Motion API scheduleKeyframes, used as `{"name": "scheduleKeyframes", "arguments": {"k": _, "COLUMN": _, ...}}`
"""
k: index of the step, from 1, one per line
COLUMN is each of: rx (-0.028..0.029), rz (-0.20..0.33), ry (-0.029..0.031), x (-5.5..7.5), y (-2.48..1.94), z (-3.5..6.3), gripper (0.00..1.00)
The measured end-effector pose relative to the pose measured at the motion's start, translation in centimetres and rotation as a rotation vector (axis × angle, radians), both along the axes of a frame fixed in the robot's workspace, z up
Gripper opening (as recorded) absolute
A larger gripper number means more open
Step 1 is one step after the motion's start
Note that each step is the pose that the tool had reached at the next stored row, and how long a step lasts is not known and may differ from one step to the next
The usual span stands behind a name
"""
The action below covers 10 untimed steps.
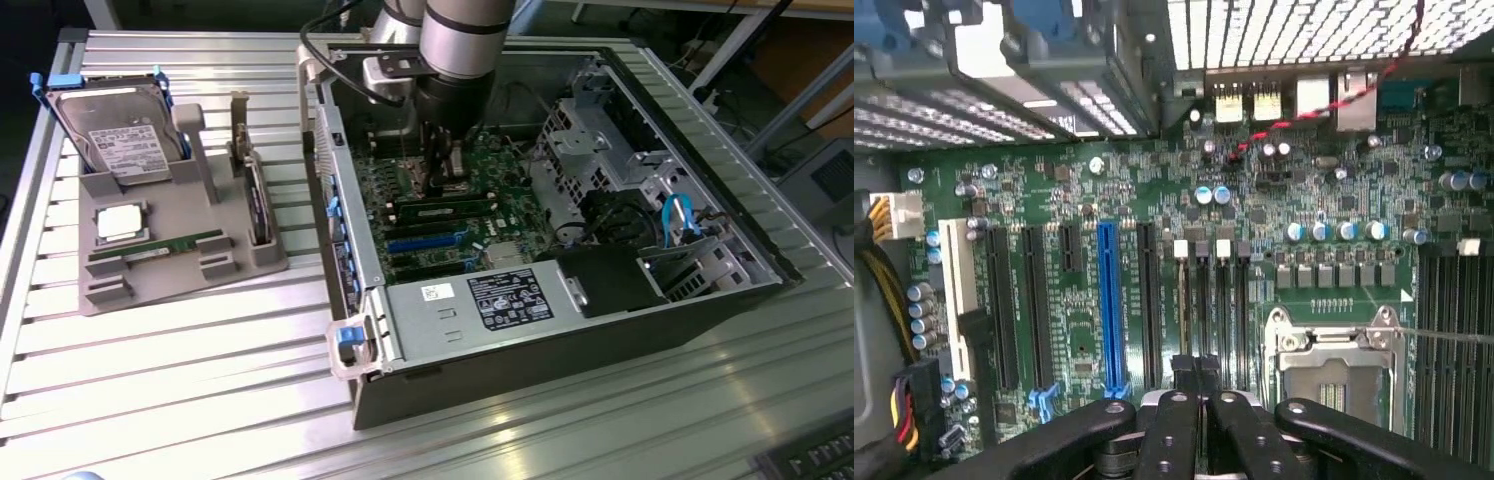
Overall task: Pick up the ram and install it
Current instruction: 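Press down the ram until it locks into place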
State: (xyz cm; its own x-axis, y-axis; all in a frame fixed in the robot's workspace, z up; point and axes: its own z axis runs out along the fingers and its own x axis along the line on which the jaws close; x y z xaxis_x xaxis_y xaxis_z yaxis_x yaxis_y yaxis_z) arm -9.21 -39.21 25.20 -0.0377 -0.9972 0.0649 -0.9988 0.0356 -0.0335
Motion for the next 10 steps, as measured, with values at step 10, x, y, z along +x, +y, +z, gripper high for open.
{"name": "scheduleKeyframes", "arguments": {"k": 10, "rx": 0.0000, "rz": 0.000, "ry": 0.0000, "x": -0.90, "y": -0.06, "z": -0.01, "gripper": 0.11}}
